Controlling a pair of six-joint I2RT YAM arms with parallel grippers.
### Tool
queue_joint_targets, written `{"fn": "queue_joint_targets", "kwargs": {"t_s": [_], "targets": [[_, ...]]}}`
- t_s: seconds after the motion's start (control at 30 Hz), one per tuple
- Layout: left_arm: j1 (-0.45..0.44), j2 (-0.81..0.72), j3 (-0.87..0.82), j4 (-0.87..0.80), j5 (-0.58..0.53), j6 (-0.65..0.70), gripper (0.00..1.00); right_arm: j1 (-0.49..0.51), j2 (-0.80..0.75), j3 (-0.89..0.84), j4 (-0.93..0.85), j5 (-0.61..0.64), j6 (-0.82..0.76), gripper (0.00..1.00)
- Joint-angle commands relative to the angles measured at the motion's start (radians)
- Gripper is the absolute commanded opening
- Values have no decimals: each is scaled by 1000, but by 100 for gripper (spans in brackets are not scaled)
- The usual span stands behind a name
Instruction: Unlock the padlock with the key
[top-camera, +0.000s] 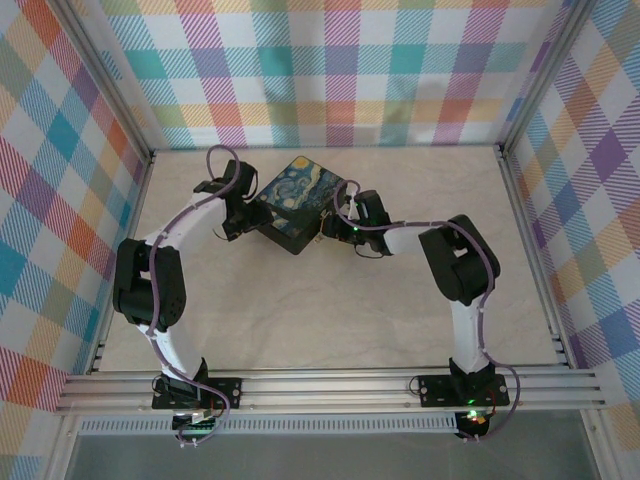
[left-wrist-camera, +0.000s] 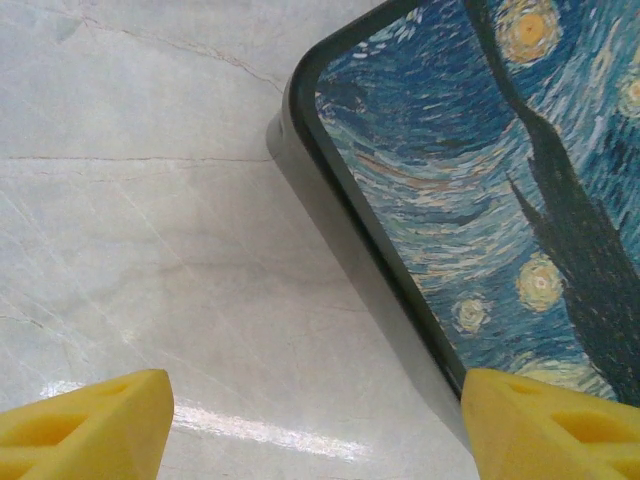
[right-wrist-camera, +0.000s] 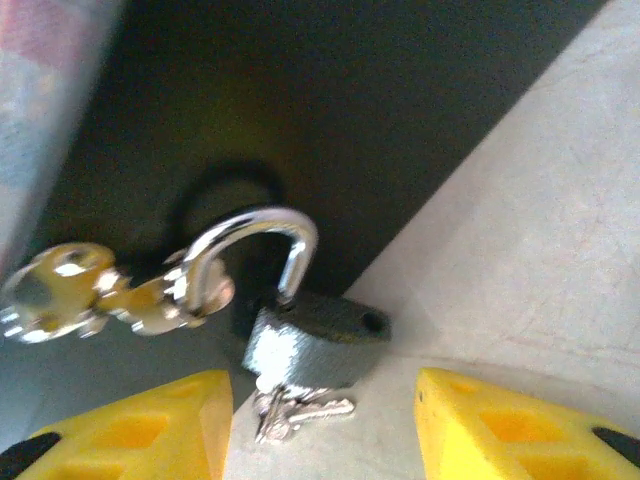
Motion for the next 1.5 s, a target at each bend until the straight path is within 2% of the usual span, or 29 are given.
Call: {"fn": "queue_joint_targets", "kwargs": {"t_s": [0.0, 0.2, 0.43, 0.7, 0.8, 1.0, 1.27, 1.47], "targets": [[16, -44, 28, -28, -1, 18, 75, 12, 44, 36, 58, 22, 50, 51], [13, 5, 50, -13, -1, 20, 75, 20, 86, 42, 131, 37, 126, 52], [13, 81, 41, 10, -39, 21, 75, 65, 89, 76, 69, 82, 111, 51], [16, 141, 36, 19, -26, 28, 75, 88, 108, 51, 149, 84, 184, 49], [17, 151, 38, 15, -23, 33, 75, 97, 111, 72, 120, 126, 203, 47], [18, 150, 35, 10, -24, 37, 74, 97, 151, 88, 111, 212, 271, 40], [52, 141, 35, -12, -4, 31, 74, 78, 126, 34, 227, 341, 346, 24], [62, 135, 30, -19, -8, 29, 73, 46, 85, 24, 259, 369, 336, 21]]}}
